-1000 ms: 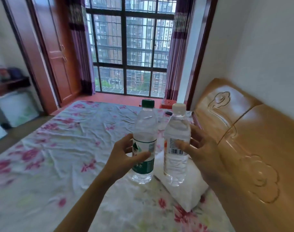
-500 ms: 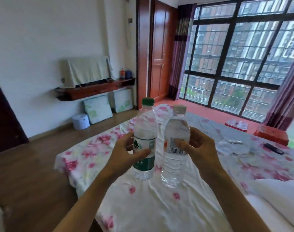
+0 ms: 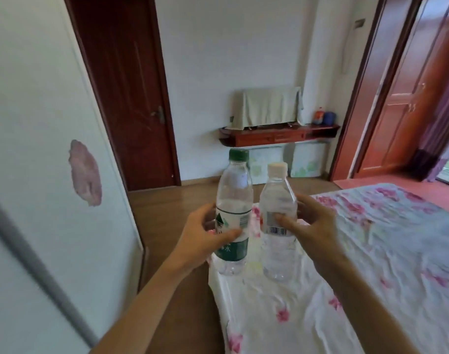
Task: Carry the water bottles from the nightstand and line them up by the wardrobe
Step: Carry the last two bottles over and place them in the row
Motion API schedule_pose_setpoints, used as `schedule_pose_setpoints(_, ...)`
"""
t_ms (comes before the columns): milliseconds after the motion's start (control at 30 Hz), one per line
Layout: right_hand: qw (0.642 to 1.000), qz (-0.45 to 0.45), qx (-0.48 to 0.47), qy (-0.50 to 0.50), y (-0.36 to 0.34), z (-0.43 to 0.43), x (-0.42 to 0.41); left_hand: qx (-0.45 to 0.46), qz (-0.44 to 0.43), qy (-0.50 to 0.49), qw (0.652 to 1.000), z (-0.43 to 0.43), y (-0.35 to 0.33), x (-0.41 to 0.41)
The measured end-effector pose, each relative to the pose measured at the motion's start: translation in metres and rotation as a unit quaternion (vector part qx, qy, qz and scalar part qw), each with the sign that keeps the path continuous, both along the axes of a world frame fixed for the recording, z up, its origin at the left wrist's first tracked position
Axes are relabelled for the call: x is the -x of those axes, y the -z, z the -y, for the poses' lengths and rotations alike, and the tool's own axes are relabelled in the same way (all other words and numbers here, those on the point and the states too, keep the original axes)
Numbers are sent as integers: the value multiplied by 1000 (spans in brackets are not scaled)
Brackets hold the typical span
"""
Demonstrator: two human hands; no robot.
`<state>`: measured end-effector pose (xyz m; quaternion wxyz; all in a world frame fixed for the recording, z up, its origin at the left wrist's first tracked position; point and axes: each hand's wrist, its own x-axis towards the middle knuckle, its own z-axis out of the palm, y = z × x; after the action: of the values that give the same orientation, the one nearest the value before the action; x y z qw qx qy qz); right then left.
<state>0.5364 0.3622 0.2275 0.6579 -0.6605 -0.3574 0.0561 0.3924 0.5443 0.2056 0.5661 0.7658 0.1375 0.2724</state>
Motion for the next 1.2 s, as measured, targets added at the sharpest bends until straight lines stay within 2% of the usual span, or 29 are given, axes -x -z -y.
schedule_pose_setpoints(167, 996, -21, 0, -87, 2, -63, 7, -3, 7, -80, 997, -36, 0, 29)
schedule_pose_setpoints(367, 990, -41, 20, -137, 3, -127, 9, 4, 18, -136, 990, -90, 8, 35)
schedule_pose_setpoints(600, 989, -36, 20, -139, -2, -204, -12, 12, 24, -117, 993, -165, 11, 8)
schedule_pose_setpoints(833, 989, -70, 16, -128, -8, -282, -37, 28, 29, -97, 994, -248, 6, -14)
schedule_pose_setpoints(1200, 989, -88, 8, -122, -2, -372, -66, 44, 29, -89, 995, -337, 10, -42)
